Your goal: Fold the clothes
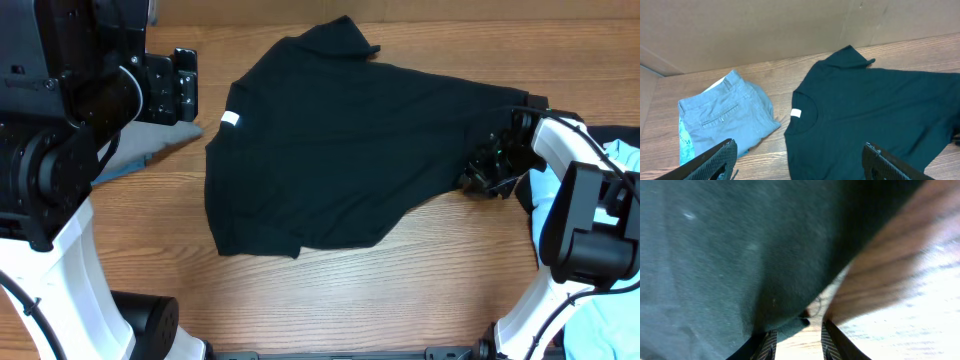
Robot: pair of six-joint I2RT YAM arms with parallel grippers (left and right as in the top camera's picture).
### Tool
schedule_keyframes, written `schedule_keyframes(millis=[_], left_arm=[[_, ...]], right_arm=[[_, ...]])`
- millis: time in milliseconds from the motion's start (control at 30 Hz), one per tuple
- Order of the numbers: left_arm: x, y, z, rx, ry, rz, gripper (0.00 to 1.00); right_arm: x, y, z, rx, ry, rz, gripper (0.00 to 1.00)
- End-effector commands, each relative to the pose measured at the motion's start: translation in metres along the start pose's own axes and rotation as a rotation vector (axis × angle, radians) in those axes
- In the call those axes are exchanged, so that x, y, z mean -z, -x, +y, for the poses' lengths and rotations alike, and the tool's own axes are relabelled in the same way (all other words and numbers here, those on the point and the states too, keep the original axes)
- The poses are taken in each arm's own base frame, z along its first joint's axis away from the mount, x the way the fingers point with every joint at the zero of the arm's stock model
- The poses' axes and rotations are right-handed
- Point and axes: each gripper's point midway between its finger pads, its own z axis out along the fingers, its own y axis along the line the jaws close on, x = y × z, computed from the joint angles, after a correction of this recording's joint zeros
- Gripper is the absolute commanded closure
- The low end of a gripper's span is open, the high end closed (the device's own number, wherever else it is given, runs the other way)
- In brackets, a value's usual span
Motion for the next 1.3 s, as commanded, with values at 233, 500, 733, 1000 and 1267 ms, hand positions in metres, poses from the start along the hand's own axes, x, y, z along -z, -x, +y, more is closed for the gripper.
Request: schedule_keyframes(millis=[233, 500, 733, 1000, 1267], left_arm=[[0.0, 0.0, -0.007, -0.017, -0.033, -0.002, 0.18], [0.0, 0.0, -0.007, -0.017, -0.032, -0.002, 0.17], [0.0, 0.0, -0.007, -0.017, -0.032, -0.002, 0.17], [0.0, 0.0, -0.007, -0.017, -0.032, -0.002, 0.16], [0.0, 0.0, -0.007, -0.02, -0.032, -0.002, 0.14]], right_arm=[[-0.001, -0.001, 0.0, 0.029, 0.007, -0.003, 0.86], [0.013, -0.015, -0.019, -0.003, -0.094, 0.018, 0.96], [0.063, -0.03, -0.03, 0.003, -0.219, -0.041, 0.96], [0.111, -0.075, -0.056, -0.014, -0.384, -0.005, 0.96], [0.12, -0.095, -0.071, -0.027, -0.468, 0.058, 0.44]])
